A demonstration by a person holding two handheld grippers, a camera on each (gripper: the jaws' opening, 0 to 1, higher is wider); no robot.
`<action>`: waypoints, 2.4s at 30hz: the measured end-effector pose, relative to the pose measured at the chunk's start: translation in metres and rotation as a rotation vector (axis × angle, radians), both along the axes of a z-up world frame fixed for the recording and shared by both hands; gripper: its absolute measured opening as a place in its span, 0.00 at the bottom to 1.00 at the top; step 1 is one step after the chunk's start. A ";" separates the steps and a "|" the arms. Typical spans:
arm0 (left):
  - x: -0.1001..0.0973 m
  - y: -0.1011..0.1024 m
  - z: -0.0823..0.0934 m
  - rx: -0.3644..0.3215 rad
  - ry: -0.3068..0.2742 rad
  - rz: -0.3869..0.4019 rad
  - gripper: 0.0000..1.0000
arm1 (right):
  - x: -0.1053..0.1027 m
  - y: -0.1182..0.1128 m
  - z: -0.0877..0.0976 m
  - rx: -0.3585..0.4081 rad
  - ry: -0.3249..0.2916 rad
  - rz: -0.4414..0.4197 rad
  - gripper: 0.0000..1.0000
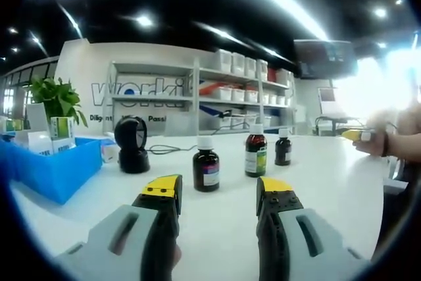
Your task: Rotate the medicine bottle to make it face forward pick up the medicine bottle inspect the drug traceability code place the medicine on the table
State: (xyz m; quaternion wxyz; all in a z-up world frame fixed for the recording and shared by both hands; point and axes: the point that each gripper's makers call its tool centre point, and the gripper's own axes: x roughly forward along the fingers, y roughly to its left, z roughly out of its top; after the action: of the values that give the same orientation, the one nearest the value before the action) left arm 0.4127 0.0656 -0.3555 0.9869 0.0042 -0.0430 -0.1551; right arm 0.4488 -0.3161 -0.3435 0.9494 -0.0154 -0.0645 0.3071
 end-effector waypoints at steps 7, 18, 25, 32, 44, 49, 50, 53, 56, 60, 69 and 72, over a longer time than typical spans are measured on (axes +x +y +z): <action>0.000 0.000 -0.001 0.003 0.004 0.000 0.36 | 0.001 -0.001 -0.001 -0.010 -0.002 -0.004 0.40; 0.000 -0.001 -0.001 0.004 0.008 -0.001 0.36 | 0.002 -0.002 -0.002 -0.004 0.002 0.000 0.39; -0.001 -0.003 -0.001 0.010 0.007 -0.007 0.36 | 0.004 -0.003 -0.005 -0.014 0.018 -0.008 0.39; -0.001 -0.003 0.000 0.007 0.004 -0.008 0.36 | 0.003 -0.003 -0.006 -0.024 0.017 -0.010 0.39; -0.001 -0.003 -0.001 0.010 0.005 -0.008 0.36 | 0.004 -0.010 -0.001 0.035 0.027 -0.009 0.38; -0.001 -0.003 -0.001 0.010 0.005 -0.007 0.36 | 0.004 -0.008 -0.003 0.013 0.024 -0.013 0.37; -0.001 -0.003 -0.001 0.011 0.005 -0.007 0.36 | 0.004 -0.007 -0.004 0.002 0.022 -0.014 0.37; -0.001 -0.003 -0.001 0.012 0.005 -0.007 0.36 | 0.004 -0.006 -0.004 -0.004 0.021 -0.013 0.37; -0.001 -0.003 -0.001 0.011 0.004 -0.008 0.36 | 0.004 -0.007 -0.004 0.003 0.025 -0.013 0.37; -0.002 -0.003 0.000 0.007 0.000 -0.008 0.36 | 0.004 -0.007 -0.005 -0.006 0.025 -0.015 0.37; 0.000 -0.002 -0.001 0.010 0.004 -0.006 0.36 | 0.005 -0.007 -0.006 -0.005 0.028 -0.010 0.36; 0.000 -0.003 -0.001 0.013 0.006 -0.006 0.36 | 0.004 -0.006 -0.006 -0.012 0.023 -0.013 0.36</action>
State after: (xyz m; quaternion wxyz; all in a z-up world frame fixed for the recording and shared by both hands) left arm 0.4125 0.0630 -0.3569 0.9866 0.0100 -0.0391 -0.1583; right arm 0.4523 -0.3222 -0.3491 0.9519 -0.0179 -0.0514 0.3015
